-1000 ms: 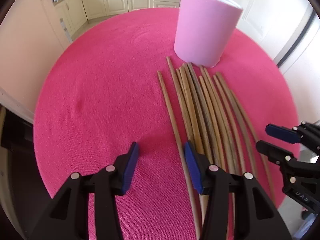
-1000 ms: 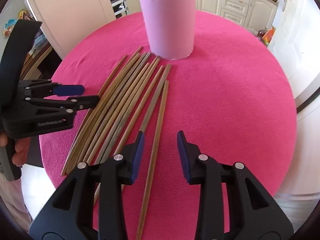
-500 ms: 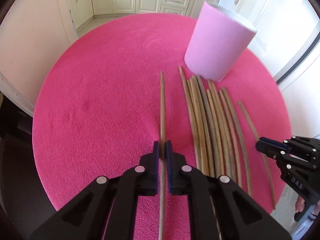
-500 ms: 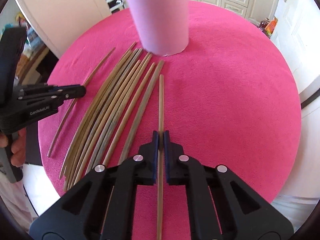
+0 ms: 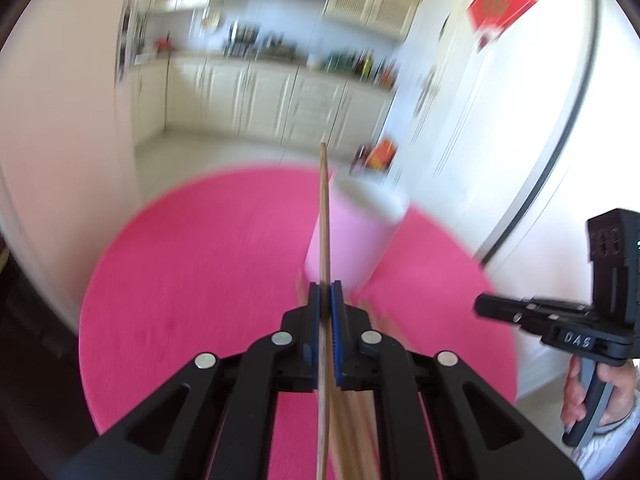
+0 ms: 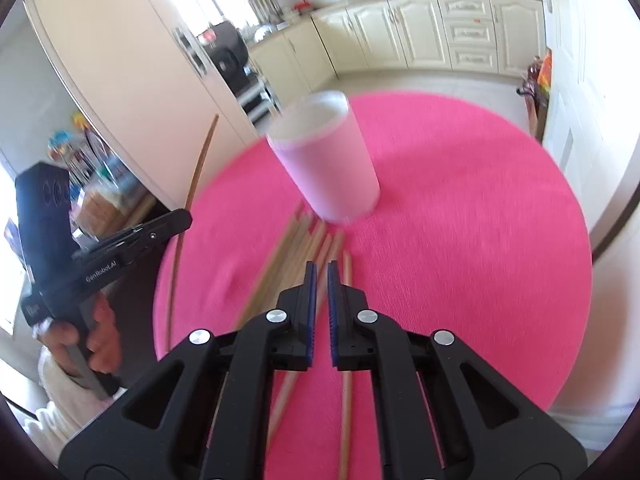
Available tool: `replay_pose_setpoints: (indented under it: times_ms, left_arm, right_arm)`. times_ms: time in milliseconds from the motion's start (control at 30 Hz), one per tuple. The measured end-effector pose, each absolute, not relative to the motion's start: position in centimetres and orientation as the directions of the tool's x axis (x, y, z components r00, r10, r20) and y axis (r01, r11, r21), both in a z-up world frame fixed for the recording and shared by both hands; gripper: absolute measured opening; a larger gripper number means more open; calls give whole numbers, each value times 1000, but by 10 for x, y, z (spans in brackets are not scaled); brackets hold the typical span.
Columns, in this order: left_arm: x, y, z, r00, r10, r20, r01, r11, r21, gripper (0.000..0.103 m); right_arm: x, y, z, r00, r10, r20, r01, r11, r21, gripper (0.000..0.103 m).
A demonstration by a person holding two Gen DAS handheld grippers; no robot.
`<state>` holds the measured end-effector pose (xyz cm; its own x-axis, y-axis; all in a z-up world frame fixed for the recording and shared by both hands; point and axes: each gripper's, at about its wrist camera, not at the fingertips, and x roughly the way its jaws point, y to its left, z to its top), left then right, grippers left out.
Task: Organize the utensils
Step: 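Lift the left gripper's chopstick over the pink cup while the right gripper carries its chopstick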
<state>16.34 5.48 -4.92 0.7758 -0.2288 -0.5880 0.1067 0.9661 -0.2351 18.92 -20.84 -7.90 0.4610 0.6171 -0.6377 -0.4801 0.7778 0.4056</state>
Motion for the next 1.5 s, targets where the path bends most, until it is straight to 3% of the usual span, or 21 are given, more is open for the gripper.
replay_pose_setpoints:
  times_ms: [133,333,433,667,867,1033,1167,1333,1500]
  left_arm:
    - [172,38,-31,843,-266,-468,172,957,-233,6]
    - [200,17,-35,779,-237,-581,148,969,-198,6]
    - [202,18,-46,727,-233,-645,126,970,-208,6]
    - [199,26,-63,686,-209,-697,102,976,-192,6]
    - [198,25,-60,688,-214,-694,94,974,-207,6]
    - [193,29,-50,725,-253,-640,116,962,-248,6]
    - [192,26,-38,771,-284,-569,151,951,-270,6]
    - [193,22,-18,844,-332,-420,208,926,-314,6]
    - [199,16,0,926,-313,-211,238,918,-316,6]
  right_arm:
    - [201,-206,-61,492,634,-597,-492,768,410,6]
    - [220,-171,-113,295,441,-848,-490,831,263,6]
    - [220,-158,-145,235,353,-906,-503,842,197,6]
    - [217,-139,-154,200,322,-925,-550,819,166,7]
    - [211,-129,-156,285,312,-907,-566,818,103,6]
    - [213,-157,-124,402,403,-822,-519,840,158,6]
    - [213,-172,-75,525,495,-692,-515,832,205,6]
    - [212,-195,-15,676,598,-431,-543,799,258,6]
    - [218,-191,19,748,637,-186,-582,764,278,6]
